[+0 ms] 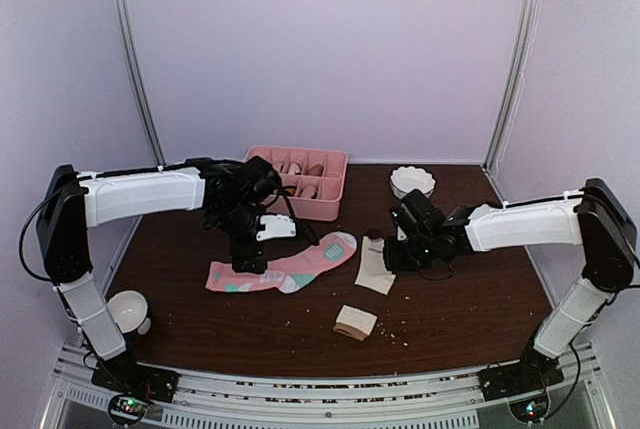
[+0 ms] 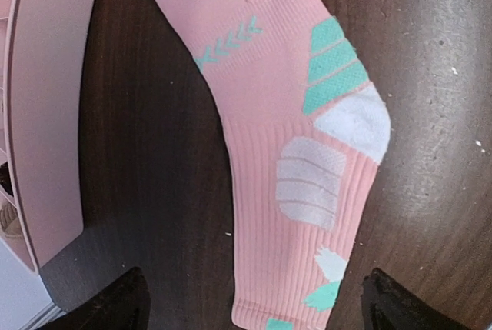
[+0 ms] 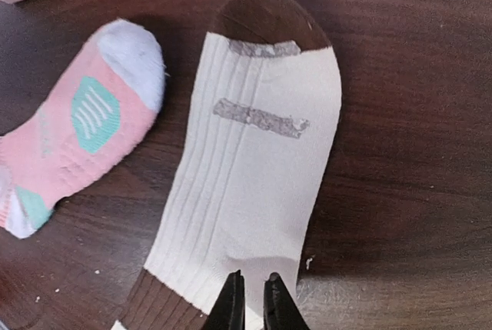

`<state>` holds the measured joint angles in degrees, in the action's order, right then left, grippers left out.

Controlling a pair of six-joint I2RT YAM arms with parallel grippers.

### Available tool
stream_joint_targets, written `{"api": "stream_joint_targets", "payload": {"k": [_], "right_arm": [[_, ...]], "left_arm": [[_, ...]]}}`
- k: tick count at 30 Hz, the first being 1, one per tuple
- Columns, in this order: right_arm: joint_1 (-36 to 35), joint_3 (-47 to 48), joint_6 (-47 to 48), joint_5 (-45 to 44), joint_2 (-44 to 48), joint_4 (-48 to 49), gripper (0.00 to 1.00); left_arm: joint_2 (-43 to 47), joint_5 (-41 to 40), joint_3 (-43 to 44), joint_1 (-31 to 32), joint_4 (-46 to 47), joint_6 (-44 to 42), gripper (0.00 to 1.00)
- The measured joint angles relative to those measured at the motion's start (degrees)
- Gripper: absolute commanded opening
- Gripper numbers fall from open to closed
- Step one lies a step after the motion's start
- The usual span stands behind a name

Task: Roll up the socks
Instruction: Adjust the pair of socks at the center of the board.

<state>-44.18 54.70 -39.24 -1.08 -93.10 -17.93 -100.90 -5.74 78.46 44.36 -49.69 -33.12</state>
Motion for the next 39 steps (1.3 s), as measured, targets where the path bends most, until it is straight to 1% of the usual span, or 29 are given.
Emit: {"api": "stream_joint_targets", "payload": {"k": [5, 11, 15, 19, 22, 26, 28, 29, 30, 31, 32, 33, 34, 37, 39], "right_arm": [[-0.09, 2.23, 0.46, -0.17, -6.95, -1.14, 0.08], [-0.09, 2.45, 0.42, -0.17, -8.83, -1.14, 0.07], [-0.09, 4.13, 0.57, -0.17, -10.43, -1.16, 0.07], [-0.09, 7.43, 0.79, -0.15, -13.29, -0.39, 0.06], [-0.13, 9.29, 1.18, -0.04, -14.93, 0.22, 0.06], [-0.15, 11.15, 1.62, 0.04, -16.33, 0.61, 0.07], [-0.17, 11.28, 1.84, 0.15, -16.35, 0.61, 0.12], [-0.2, 11.28, 2.1, 0.2, -16.35, 0.7, 0.17], [-0.26, 11.28, 2.47, 0.24, -16.33, 0.81, 0.23], [-0.46, 11.28, 2.93, 0.22, -16.26, 0.98, 0.33], [-0.79, 11.04, 3.93, 0.22, -15.82, 1.31, 0.5], [-0.87, 10.99, 4.2, 0.17, -15.69, 1.33, 0.59], [-1.27, 10.45, 4.85, 0.07, -14.97, 1.88, 0.64], [-3.82, 5.97, 7.58, -1.11, -9.57, 3.91, 0.73], [-6.32, 1.29, 9.66, -1.84, -3.98, 6.51, 0.76]], "left_arm": [[-3.1, -3.54, -1.51, 0.17, 6.21, -0.11, 0.98], [-8.2, -11.08, -6.82, 0.74, 14.91, -0.66, 0.98], [-7.02, -15.76, -10.03, 1.33, 20.61, -2.16, 0.98], [-6.38, -22.23, -13.09, 1.29, 26.82, -3.45, 0.98], [-6.38, -24.96, -13.97, -0.74, 28.57, -3.45, 0.98], [-4.66, -26.6, -16.48, -4.0, 29.33, -3.45, 0.98], [-2.82, -26.8, -18.34, -5.14, 28.3, -3.48, 0.98], [-1.84, -26.86, -19.15, -5.64, 27.17, -3.48, 0.98], [-1.16, -26.88, -19.56, -5.92, 26.12, -3.45, 0.98], [-0.61, -26.84, -19.76, -6.03, 24.94, -3.45, 0.98], [0.02, -26.82, -19.76, -6.05, 23.45, -3.41, 0.98], [0.63, -26.67, -19.63, -6.05, 21.99, -3.21, 0.98], [1.27, -26.43, -19.21, -6.03, 20.39, -2.97, 0.98], [2.99, -24.5, -15.69, -5.75, 15.13, -1.97, 0.98], [4.66, -21.81, -12.83, -5.29, 12.83, -1.36, 0.98]]}}
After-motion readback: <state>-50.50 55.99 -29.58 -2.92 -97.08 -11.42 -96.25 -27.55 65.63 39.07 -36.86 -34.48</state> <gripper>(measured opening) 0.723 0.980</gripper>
